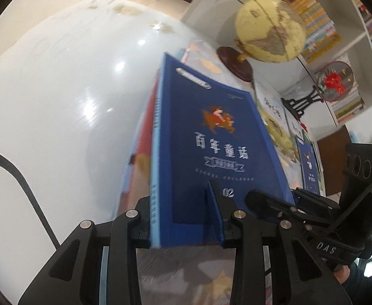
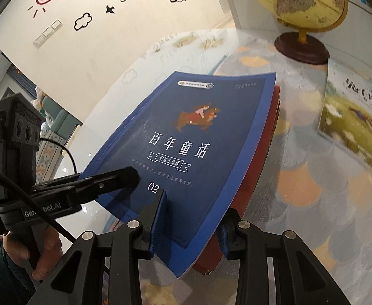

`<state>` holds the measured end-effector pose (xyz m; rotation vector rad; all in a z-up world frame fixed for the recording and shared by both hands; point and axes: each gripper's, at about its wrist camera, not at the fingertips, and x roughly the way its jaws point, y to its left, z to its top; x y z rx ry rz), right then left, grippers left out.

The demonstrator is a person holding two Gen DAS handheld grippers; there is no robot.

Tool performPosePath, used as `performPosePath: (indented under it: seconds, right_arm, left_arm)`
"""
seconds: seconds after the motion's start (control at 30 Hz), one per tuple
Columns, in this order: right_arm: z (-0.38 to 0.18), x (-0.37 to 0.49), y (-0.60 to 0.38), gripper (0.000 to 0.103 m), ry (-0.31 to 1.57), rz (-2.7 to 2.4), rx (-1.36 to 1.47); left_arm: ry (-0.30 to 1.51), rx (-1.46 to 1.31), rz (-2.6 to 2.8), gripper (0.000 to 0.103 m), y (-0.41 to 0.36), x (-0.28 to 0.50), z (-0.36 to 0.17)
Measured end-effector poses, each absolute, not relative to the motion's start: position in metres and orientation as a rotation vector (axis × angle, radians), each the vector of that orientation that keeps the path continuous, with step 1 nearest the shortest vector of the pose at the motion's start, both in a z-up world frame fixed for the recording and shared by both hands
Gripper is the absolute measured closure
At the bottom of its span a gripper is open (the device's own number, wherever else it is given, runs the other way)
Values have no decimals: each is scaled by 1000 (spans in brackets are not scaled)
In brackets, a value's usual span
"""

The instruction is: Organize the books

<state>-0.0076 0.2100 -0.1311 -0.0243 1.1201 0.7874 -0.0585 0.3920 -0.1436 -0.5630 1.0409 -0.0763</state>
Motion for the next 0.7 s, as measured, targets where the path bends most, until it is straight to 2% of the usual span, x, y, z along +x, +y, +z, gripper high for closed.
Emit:
performPosePath:
  seconds: [0.2, 0.43, 0.7]
  right_arm:
    - [-141, -16, 209, 54, 1155, 762, -89]
    - [-143, -38, 205, 52, 1124, 736, -197]
    - [-151, -70, 155, 51, 1169, 637, -320]
  left_arm:
    - [1039, -545, 18, 73, 403, -82, -146]
    - [1024, -518, 62, 73, 401, -101, -137]
    - [1010, -380, -45, 73, 350, -91, -109]
